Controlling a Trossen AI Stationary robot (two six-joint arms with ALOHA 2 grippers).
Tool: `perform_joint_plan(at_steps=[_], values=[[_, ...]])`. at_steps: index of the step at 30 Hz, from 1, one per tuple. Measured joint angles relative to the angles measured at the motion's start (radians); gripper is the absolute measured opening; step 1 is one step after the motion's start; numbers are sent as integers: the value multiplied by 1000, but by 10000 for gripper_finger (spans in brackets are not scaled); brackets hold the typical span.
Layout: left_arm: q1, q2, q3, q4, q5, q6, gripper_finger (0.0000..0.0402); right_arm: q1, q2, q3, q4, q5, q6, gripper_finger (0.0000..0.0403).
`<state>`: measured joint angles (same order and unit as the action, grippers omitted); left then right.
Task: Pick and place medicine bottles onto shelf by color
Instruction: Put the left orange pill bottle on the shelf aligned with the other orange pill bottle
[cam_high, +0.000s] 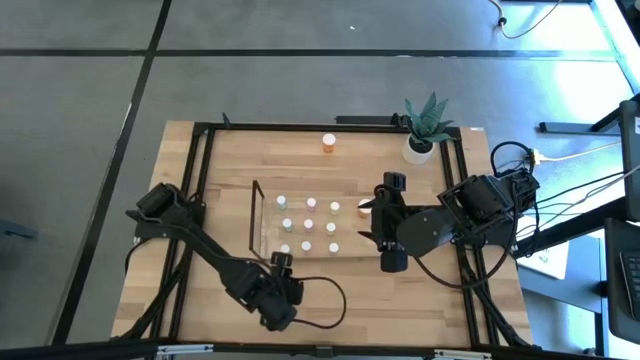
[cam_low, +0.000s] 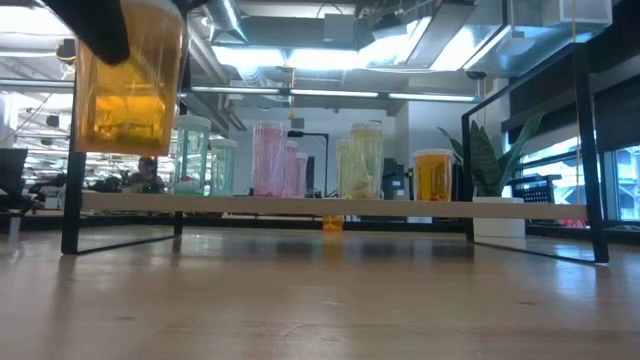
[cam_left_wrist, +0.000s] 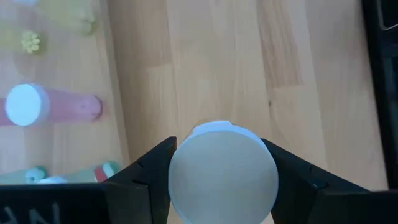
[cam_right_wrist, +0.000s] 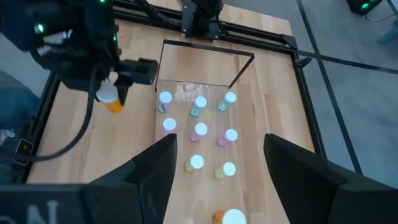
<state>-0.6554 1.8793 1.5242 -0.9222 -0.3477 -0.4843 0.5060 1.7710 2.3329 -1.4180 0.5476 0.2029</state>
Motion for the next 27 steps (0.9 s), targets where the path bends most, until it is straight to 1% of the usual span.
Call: perform_joint_plan(at_steps=[9, 14, 23, 27], values=[[7, 65, 0, 70, 5, -2, 189, 0, 0, 0, 15, -1, -2, 241], [26, 93, 0, 75, 23, -19, 189, 0, 0, 0, 16, -2, -2, 241], [40, 126, -1, 193, 28, -22, 189, 0, 0, 0, 16, -2, 0, 241], [40, 135, 0, 201, 29, -27, 189, 0, 0, 0, 16, -2, 0, 241]])
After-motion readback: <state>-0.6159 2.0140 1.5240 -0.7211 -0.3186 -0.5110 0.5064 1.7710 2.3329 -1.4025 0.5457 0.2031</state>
